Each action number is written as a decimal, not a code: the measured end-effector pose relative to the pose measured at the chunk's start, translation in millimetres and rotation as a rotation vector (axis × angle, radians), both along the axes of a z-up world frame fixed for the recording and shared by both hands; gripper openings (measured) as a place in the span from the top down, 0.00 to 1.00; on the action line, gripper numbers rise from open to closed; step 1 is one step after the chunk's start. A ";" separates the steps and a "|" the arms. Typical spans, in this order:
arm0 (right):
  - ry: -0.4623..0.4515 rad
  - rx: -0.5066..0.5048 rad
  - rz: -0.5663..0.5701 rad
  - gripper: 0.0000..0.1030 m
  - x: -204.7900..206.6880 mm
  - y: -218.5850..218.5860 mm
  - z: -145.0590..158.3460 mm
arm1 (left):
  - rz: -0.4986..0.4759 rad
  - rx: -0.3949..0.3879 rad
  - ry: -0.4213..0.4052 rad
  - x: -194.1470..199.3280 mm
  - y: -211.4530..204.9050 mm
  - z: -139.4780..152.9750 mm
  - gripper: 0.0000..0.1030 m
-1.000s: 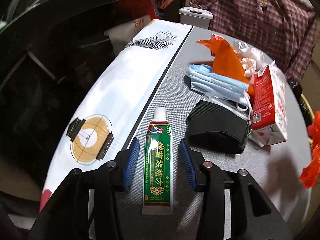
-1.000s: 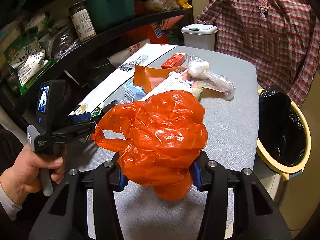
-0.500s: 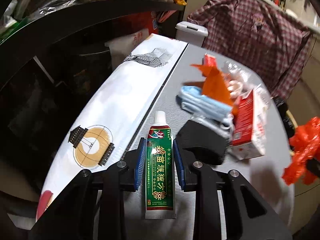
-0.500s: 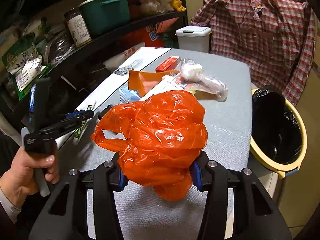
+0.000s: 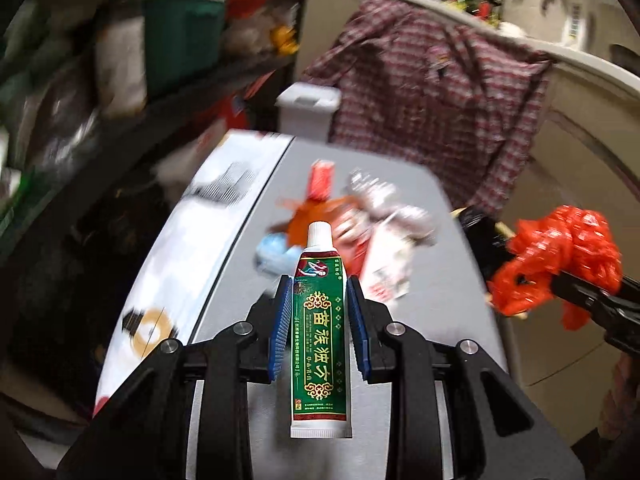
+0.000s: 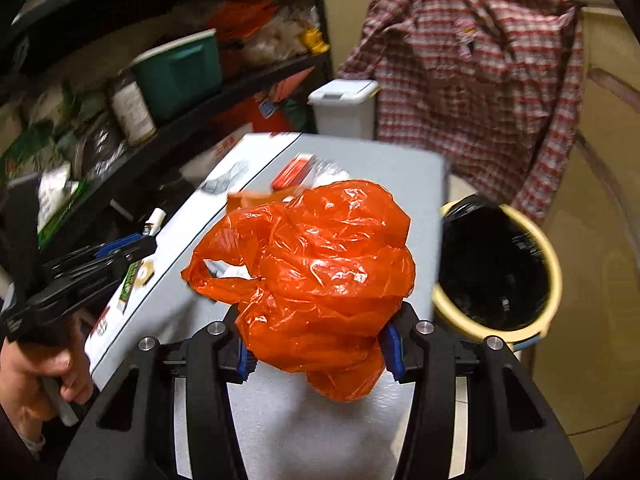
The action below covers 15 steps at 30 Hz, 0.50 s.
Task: Collect trash
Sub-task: 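Carry the orange bag with the right tool over the bin and release it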
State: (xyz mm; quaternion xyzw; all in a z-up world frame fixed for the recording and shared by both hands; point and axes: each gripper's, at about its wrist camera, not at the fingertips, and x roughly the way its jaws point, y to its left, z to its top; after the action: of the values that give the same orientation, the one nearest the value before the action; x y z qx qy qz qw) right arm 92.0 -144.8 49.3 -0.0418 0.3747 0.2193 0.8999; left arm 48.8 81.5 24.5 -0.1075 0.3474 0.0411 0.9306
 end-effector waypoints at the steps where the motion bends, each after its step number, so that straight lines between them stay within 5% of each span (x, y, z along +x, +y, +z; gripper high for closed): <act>1: -0.005 0.002 -0.015 0.53 0.7 -3.8 5.6 | -0.019 0.000 -0.020 0.5 -6.1 10.5 0.73; 8: -0.099 -0.025 -0.116 0.53 1.1 -32.0 52.5 | -0.112 0.002 -0.097 15.4 -38.3 54.0 0.73; 15: -0.150 -0.047 -0.239 0.53 34.5 -84.0 63.6 | -0.176 0.003 -0.110 39.4 -66.0 66.4 0.73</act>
State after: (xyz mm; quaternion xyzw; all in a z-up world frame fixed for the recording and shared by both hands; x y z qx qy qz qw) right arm 126.5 -228.7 112.9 -0.0342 0.3139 0.0982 0.9437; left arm 88.2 15.6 90.9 -0.0770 0.3040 -0.0462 0.9484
